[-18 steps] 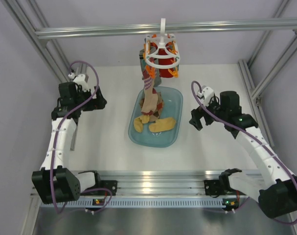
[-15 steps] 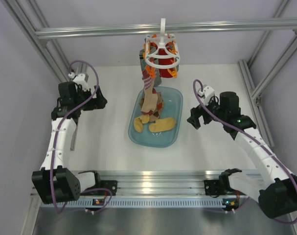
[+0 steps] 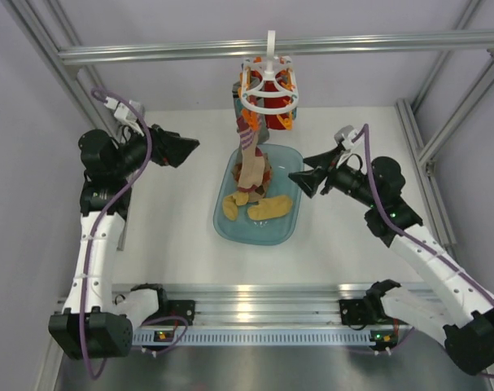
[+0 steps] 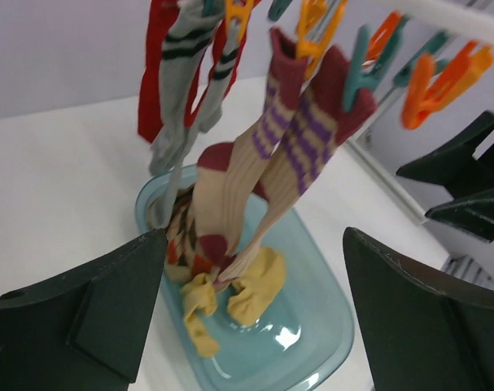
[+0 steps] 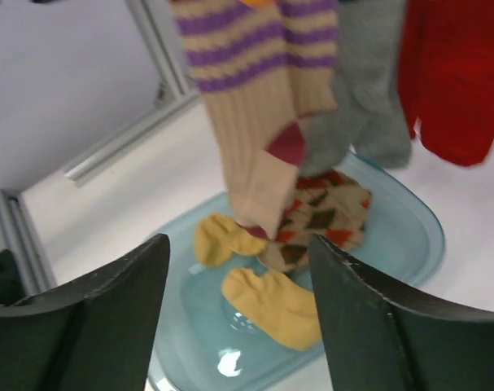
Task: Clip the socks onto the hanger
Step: Open the clamp at the hanger.
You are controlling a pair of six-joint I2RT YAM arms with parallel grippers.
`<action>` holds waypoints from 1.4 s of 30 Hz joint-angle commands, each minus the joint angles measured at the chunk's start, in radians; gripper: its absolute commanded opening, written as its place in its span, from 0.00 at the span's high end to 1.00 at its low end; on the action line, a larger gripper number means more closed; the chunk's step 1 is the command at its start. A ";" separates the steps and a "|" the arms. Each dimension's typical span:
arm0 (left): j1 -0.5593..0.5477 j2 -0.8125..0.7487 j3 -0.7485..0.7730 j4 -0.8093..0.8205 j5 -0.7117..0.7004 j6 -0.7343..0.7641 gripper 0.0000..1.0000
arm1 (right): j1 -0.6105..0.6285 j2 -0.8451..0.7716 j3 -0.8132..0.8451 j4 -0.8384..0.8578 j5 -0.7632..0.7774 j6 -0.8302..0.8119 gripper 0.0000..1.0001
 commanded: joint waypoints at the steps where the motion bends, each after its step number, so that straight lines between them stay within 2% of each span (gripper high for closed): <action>1: -0.004 -0.045 -0.018 0.226 0.084 -0.189 0.07 | 0.154 -0.083 0.070 0.139 0.044 0.068 0.34; 6: -0.019 -0.083 -0.047 0.343 0.068 -0.290 0.07 | 0.378 -0.114 0.088 0.138 0.266 -0.081 0.54; 8: -0.033 -0.095 -0.050 0.354 0.076 -0.298 0.08 | 0.453 -0.085 0.102 0.164 0.355 -0.151 0.54; 10: -0.048 -0.103 -0.049 0.357 0.078 -0.289 0.09 | 0.490 -0.051 0.128 0.217 0.429 -0.201 0.60; 17: -0.137 -0.132 -0.047 0.351 0.088 -0.203 0.08 | 0.493 0.107 0.191 0.415 0.481 -0.371 0.57; 25: -0.163 -0.125 -0.036 0.332 0.090 -0.182 0.08 | 0.490 0.222 0.236 0.544 0.549 -0.451 0.54; 32: -0.186 -0.105 -0.020 0.309 0.075 -0.162 0.09 | 0.475 0.305 0.277 0.573 0.520 -0.442 0.52; 36: -0.195 -0.094 -0.004 0.308 0.065 -0.162 0.09 | 0.449 0.340 0.312 0.578 0.521 -0.408 0.45; 42: -0.215 -0.080 0.000 0.288 0.023 -0.154 0.09 | 0.421 0.375 0.343 0.583 0.455 -0.380 0.47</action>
